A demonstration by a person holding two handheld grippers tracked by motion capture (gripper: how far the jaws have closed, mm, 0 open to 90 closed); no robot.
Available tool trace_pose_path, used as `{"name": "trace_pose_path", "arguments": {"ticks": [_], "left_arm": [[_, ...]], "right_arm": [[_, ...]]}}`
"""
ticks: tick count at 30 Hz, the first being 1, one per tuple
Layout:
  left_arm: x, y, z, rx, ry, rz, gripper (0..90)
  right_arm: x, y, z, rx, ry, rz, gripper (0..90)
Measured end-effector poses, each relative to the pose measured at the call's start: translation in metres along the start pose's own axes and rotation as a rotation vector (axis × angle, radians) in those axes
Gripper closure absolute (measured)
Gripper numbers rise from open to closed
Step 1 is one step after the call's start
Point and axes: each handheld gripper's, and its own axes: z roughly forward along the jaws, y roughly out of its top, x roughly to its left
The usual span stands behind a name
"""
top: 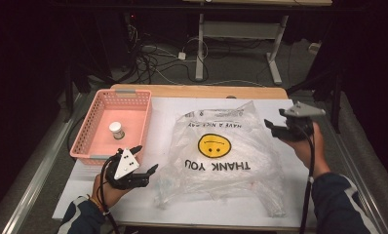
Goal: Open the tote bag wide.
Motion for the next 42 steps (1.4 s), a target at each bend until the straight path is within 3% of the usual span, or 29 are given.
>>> {"name": "trace_pose_path", "arguments": {"ticks": [1,3,4,6,7,9,11,14,16,17,18,21,23,27,28,29,30,32,35,37,38,39,42], "left_arm": [[0.000,0.000,0.000,0.000,0.000,0.001,21.8],[0.000,0.000,0.000,0.003,0.000,0.005,21.8],[-0.001,-0.001,0.000,0.004,0.001,0.007,21.8],[-0.002,-0.001,0.000,0.006,-0.001,0.012,21.8],[-0.003,-0.001,0.000,0.006,-0.001,0.017,21.8],[-0.003,-0.001,0.000,0.005,-0.003,0.024,21.8],[-0.003,-0.002,0.000,0.007,-0.008,0.026,21.8],[-0.002,-0.003,0.001,0.011,-0.016,0.025,21.8],[-0.001,-0.003,0.001,0.014,-0.021,0.025,21.8],[-0.001,-0.004,0.001,0.012,-0.023,0.024,21.8],[0.000,-0.004,0.002,0.012,-0.024,0.023,21.8],[-0.001,-0.004,0.001,0.012,-0.029,0.026,21.9],[-0.001,-0.003,0.002,0.013,-0.030,0.030,21.9],[0.000,-0.003,0.002,0.013,-0.030,0.032,21.9],[0.000,-0.003,0.002,0.013,-0.031,0.031,21.9],[0.000,-0.003,0.002,0.015,-0.029,0.035,21.9],[0.000,-0.003,0.002,0.015,-0.029,0.035,22.0],[0.000,-0.003,0.002,0.016,-0.029,0.037,21.9],[0.000,-0.003,0.002,0.017,-0.025,0.042,21.9],[-0.001,-0.002,0.002,0.019,-0.024,0.042,21.9],[-0.001,-0.002,0.002,0.017,-0.027,0.042,21.9],[-0.002,-0.002,0.001,0.018,-0.026,0.045,21.9],[-0.006,-0.001,0.003,0.019,-0.035,0.050,21.9]], "right_arm": [[-0.008,0.012,0.020,0.029,0.029,0.020,33.4],[-0.012,0.019,0.040,0.038,0.024,0.009,33.1],[-0.012,0.019,0.040,0.038,0.024,0.009,33.1],[-0.017,0.024,0.070,0.103,0.024,0.029,31.9],[-0.017,0.024,0.070,0.103,0.024,0.029,31.9],[-0.020,0.024,0.093,0.142,0.002,0.046,32.2],[-0.022,0.021,0.105,0.154,0.025,0.092,32.3],[-0.021,0.018,0.116,0.178,0.034,0.098,34.7],[-0.021,0.017,0.124,0.180,0.032,0.125,47.1],[-0.020,0.016,0.130,0.184,0.024,0.131,59.8],[-0.020,0.016,0.130,0.184,0.024,0.131,59.8],[-0.018,0.016,0.139,0.223,0.013,0.119,80.2],[-0.019,0.016,0.139,0.231,-0.003,0.118,90.0],[-0.025,0.014,0.135,0.262,-0.083,0.122,90.0],[-0.037,0.009,0.127,0.249,-0.124,0.197,90.0],[-0.044,0.005,0.123,0.254,-0.143,0.237,90.0],[-0.044,0.005,0.123,0.254,-0.143,0.237,90.0],[-0.059,-0.006,0.107,0.292,-0.178,0.291,90.0],[-0.068,-0.015,0.095,0.317,-0.186,0.307,90.0],[-0.079,-0.026,0.073,0.330,-0.183,0.321,90.0],[-0.079,-0.026,0.073,0.330,-0.183,0.321,90.0],[-0.083,-0.035,0.060,0.323,-0.163,0.331,90.0],[-0.079,-0.048,0.044,0.310,-0.140,0.323,90.0]]}}
